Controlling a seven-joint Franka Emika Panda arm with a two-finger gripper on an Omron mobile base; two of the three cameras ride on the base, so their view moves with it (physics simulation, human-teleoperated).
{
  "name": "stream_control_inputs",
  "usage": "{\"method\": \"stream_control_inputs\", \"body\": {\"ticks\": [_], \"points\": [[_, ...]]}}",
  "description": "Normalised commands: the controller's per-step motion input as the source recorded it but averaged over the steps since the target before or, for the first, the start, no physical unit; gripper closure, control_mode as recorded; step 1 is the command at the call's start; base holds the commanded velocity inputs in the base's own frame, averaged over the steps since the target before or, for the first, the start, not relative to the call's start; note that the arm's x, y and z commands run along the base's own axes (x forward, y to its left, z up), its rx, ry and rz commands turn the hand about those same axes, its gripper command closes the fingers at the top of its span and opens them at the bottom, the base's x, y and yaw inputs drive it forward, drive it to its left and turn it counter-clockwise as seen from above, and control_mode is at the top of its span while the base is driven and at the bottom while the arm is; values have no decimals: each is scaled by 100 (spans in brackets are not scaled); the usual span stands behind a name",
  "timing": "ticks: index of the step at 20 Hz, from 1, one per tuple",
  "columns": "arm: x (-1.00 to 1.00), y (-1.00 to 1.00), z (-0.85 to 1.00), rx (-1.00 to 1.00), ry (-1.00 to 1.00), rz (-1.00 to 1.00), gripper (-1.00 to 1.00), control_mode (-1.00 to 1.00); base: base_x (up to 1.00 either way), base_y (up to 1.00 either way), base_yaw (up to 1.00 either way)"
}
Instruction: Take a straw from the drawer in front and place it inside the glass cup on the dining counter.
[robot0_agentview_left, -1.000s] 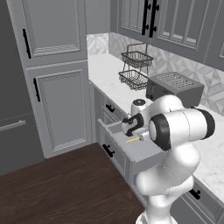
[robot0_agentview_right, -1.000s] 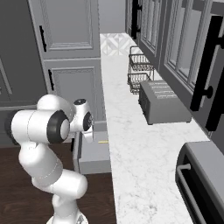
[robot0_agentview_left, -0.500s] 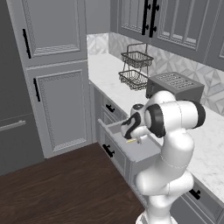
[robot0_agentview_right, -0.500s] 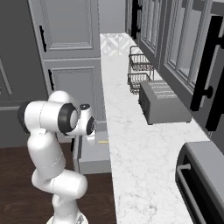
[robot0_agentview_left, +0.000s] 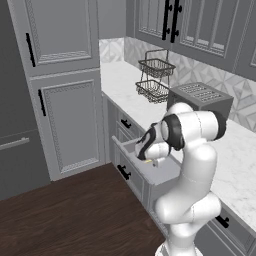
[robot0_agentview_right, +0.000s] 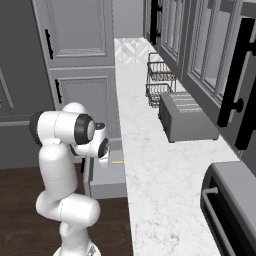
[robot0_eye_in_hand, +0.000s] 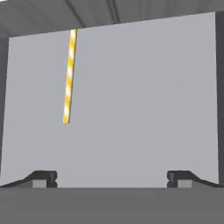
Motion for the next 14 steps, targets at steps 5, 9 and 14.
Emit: {"method": "stream_control_inputs", "body": {"ticks": [5,9,14], "points": [[17,16,-19,8,3,0,-100,-100,0,0,0],[7,17,-15,9,4,1,-100,-100,0,0,0],[0,28,-17,8,5,2,-100,-100,0,0,0]]}}
